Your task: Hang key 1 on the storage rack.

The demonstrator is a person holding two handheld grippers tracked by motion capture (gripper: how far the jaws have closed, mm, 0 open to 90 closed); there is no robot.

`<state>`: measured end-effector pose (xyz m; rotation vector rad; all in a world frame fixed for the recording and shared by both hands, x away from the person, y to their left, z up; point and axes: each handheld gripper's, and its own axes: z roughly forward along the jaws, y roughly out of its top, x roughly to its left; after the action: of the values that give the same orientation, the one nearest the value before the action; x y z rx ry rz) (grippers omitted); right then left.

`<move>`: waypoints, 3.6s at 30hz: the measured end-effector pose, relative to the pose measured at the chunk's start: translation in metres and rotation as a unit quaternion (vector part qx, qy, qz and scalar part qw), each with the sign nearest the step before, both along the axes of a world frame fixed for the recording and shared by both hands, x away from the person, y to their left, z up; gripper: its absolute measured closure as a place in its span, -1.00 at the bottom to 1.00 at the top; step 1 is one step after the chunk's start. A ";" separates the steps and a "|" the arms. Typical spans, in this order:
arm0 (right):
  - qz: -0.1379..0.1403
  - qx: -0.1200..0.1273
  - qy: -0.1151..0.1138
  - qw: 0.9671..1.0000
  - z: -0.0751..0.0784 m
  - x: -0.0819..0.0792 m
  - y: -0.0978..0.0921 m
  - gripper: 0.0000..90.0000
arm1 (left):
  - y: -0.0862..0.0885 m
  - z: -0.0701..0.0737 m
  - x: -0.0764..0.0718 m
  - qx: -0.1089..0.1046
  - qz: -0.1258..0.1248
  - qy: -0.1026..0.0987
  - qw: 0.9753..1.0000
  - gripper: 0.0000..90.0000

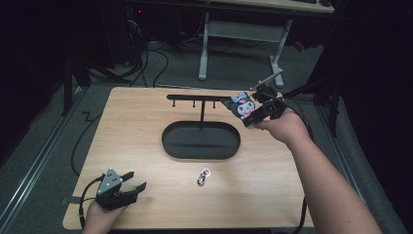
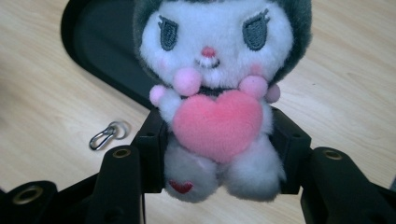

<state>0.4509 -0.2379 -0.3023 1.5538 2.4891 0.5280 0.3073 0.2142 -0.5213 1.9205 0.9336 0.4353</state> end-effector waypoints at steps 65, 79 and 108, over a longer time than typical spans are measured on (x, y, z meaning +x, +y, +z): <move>-0.034 0.057 -0.017 0.998 -0.125 0.008 -0.008 -0.14 | -0.013 -0.008 -0.003 0.033 -0.021 0.015 0.999 -0.19; -0.007 0.064 -0.101 0.993 -0.160 -0.086 -0.029 0.01 | -0.026 -0.008 -0.005 0.048 -0.030 0.012 0.998 -0.14; -0.052 0.173 -0.210 0.961 -0.199 -0.169 -0.084 0.35 | -0.176 0.006 0.041 0.090 -0.028 0.051 0.994 0.89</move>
<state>0.2815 -0.3220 -0.5012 1.4748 2.0594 1.1873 0.3487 0.0384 -0.5149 2.1450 0.9299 0.4030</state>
